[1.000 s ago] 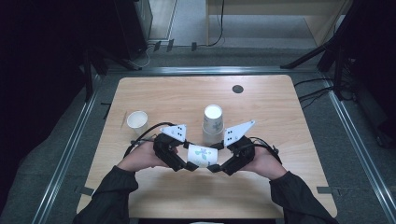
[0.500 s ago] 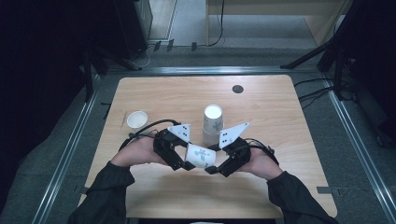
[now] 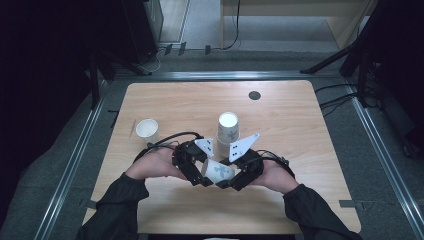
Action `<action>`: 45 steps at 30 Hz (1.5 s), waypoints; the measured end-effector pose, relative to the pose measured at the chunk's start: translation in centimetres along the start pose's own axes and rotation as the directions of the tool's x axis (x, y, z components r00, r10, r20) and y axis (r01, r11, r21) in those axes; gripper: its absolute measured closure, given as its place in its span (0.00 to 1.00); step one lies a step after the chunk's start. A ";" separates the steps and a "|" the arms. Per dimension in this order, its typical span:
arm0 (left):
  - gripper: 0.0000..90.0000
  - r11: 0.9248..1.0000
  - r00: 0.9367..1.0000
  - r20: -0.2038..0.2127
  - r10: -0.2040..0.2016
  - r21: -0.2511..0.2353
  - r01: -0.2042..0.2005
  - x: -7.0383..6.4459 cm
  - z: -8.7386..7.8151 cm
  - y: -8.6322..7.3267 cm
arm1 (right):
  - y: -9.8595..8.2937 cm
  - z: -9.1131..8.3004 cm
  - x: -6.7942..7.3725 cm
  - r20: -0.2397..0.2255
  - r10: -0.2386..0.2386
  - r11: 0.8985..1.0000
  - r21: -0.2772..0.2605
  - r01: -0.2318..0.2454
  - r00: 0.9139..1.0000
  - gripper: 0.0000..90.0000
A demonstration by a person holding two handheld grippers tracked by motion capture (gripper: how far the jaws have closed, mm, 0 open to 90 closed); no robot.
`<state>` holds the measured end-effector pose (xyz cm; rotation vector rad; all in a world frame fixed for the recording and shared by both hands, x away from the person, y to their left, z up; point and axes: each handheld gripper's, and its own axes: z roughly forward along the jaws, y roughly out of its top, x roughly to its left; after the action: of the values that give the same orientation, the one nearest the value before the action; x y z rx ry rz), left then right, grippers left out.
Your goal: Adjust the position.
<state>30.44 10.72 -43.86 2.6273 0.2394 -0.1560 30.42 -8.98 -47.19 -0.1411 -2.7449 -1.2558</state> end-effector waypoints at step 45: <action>0.19 0.906 0.995 0.049 -0.086 -0.412 0.098 0.5 -0.2 -2.8 | -0.7 -3.2 -0.6 0.033 0.040 0.992 -0.118 -0.036 0.999 0.38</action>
<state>30.39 13.30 -45.06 2.1901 0.3461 -0.1572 31.15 -11.89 -45.68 -0.2272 -2.6832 -1.4181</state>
